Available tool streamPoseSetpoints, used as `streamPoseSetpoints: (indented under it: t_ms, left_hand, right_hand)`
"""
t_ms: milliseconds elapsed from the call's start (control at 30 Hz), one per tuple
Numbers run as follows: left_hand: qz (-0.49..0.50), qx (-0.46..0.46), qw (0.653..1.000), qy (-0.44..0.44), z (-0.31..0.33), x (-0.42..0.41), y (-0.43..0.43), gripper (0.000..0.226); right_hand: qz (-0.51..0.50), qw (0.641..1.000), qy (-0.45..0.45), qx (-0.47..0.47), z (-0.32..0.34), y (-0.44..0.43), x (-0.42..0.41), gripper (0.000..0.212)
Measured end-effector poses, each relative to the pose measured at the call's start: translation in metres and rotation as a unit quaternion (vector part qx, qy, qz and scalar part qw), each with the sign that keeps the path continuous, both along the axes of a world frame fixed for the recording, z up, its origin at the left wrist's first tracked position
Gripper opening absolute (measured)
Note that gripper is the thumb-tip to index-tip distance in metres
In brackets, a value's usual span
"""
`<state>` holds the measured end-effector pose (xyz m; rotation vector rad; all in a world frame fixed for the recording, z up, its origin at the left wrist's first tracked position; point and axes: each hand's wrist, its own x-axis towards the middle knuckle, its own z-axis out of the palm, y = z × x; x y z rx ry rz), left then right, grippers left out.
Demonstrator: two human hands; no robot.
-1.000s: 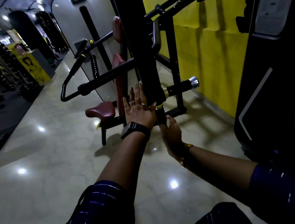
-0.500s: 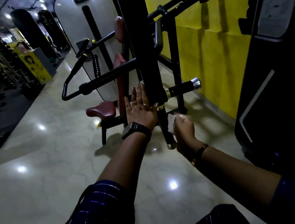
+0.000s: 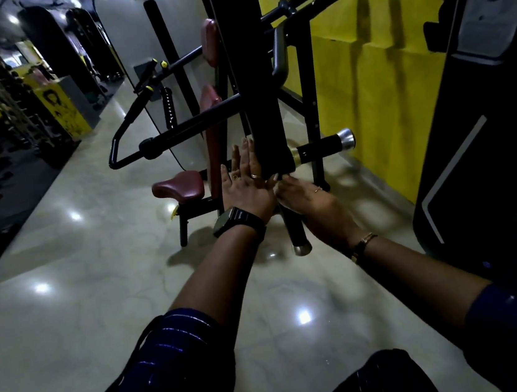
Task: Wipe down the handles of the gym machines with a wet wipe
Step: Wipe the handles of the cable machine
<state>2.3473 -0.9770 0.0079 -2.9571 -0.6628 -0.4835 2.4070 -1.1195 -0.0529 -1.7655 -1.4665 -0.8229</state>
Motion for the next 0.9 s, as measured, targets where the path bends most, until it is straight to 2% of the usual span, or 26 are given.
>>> streamPoseSetpoints:
  t_ms: [200,333,467,700,900]
  left_hand:
    - [-0.009,-0.005,1.0,-0.018,-0.003,-0.001,0.003,0.073]
    - [-0.007,-0.011,1.0,-0.018,-0.003,-0.001,0.001,0.071]
    - [-0.002,-0.002,1.0,-0.012,0.0,-0.002,0.0,0.071]
    - [-0.02,-0.023,0.999,-0.009,0.001,-0.002,0.001,0.073]
    - [-0.016,-0.016,1.0,-0.004,0.0,-0.002,0.002,0.07]
  right_hand:
    - [-0.014,0.993,-0.1,-0.067,-0.012,-0.004,0.018,0.033]
    - [-0.035,0.986,-0.113,-0.117,-0.042,-0.021,0.024,0.046]
    - [-0.011,0.977,-0.137,-0.163,-0.065,-0.032,0.015,0.042]
    - [0.037,0.976,-0.192,-0.098,-0.024,-0.008,0.015,0.028]
    - [0.017,0.953,-0.238,-0.185,-0.066,-0.018,0.017,0.035]
